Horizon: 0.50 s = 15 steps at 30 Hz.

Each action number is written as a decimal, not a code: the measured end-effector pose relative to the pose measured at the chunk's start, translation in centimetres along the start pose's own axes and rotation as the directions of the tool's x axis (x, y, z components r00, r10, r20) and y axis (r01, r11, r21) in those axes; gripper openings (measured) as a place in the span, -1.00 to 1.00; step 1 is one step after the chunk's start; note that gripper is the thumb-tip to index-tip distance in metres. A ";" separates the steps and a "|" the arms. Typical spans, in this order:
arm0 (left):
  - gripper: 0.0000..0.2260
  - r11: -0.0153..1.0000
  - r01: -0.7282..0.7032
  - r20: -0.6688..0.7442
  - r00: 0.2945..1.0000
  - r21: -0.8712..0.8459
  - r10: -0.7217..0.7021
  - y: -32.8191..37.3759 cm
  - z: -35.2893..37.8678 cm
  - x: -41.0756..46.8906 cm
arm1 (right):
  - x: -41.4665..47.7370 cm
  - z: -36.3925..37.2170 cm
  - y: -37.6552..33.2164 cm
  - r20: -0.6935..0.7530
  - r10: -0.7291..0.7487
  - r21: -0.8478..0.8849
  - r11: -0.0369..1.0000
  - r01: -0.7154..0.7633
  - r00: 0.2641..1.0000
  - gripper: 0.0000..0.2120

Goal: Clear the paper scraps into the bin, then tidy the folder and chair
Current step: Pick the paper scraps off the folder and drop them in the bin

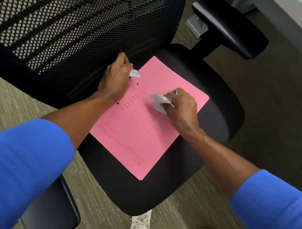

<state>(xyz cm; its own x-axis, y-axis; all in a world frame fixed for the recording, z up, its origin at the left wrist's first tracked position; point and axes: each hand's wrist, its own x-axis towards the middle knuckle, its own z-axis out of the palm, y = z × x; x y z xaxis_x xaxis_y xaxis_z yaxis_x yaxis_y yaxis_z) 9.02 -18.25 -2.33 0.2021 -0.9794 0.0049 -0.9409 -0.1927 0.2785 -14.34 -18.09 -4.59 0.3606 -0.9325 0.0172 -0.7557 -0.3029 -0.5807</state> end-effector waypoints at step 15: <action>-0.66 0.937 -0.209 0.113 0.962 -0.281 0.249 21.0 6.2 -9.0 | -13.8 -8.6 11.6 -0.299 0.523 0.379 0.833 -0.403 0.798 -0.86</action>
<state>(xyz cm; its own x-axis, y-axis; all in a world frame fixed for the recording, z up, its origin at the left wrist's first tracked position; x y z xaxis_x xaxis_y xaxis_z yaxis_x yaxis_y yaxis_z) -14.26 -13.89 -2.43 -0.0705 -0.9969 -0.0346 -0.8474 0.0416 0.5294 -32.77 -10.45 -4.57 -0.2704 -0.9616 -0.0462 -0.5675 0.1980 -0.7992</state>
